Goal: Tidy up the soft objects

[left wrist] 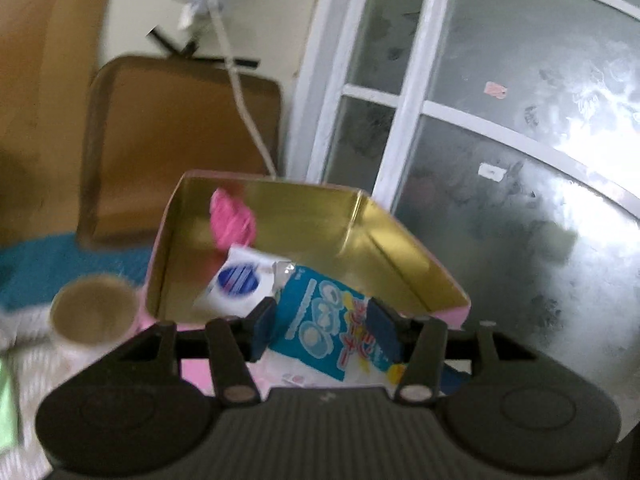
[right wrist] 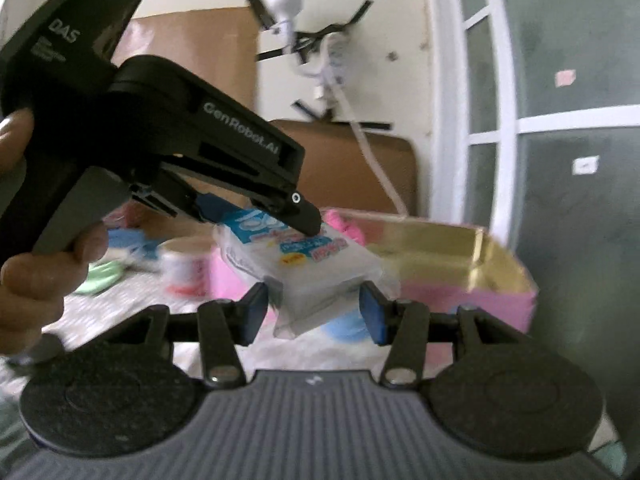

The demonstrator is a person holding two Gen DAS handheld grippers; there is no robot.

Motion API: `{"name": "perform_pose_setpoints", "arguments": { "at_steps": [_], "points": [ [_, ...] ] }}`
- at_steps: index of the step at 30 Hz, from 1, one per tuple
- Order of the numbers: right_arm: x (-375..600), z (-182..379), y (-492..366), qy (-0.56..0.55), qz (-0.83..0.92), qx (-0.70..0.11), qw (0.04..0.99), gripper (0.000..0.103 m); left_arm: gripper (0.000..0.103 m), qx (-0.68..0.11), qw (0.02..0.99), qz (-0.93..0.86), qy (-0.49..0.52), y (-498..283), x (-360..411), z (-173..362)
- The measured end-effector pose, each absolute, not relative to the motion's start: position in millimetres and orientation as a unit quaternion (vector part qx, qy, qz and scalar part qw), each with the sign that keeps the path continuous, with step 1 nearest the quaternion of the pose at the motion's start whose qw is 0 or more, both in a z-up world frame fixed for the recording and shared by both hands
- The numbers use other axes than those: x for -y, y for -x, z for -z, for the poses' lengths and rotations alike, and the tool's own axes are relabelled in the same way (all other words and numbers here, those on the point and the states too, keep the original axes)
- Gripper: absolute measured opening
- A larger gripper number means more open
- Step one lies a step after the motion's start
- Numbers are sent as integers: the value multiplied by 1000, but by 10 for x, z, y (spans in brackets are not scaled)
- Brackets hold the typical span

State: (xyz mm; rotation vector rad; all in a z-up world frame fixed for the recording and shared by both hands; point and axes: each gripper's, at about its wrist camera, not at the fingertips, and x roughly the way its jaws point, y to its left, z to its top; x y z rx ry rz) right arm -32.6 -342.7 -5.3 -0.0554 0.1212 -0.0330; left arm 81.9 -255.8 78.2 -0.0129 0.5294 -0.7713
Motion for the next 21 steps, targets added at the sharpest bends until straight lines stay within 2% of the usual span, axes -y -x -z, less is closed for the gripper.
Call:
{"name": "perform_pose_setpoints", "arguments": {
  "at_steps": [4,8,9,13,15,21],
  "points": [
    [3586,-19,202,19,44,-51,998,54,57,-238,899,367,-5,-901,2869,-839],
    [3726,-23,-153,25,97,-55,993,53,81,-234,912,337,-24,-1070,3118,-850],
    [3760,-16,-300,30,123,-63,990,55,85,-233,920,315,-33,-1097,3161,-827],
    [3945,-4,-483,-3,163,-82,983,55,86,-253,932,257,-29,-1113,3048,-734],
    [3950,10,-347,-24,156,-72,985,60,90,-250,935,249,-29,-1052,2908,-716],
    [3790,48,20,-56,136,-62,987,60,91,-246,946,206,-55,-842,2590,-673]
  ]
}}
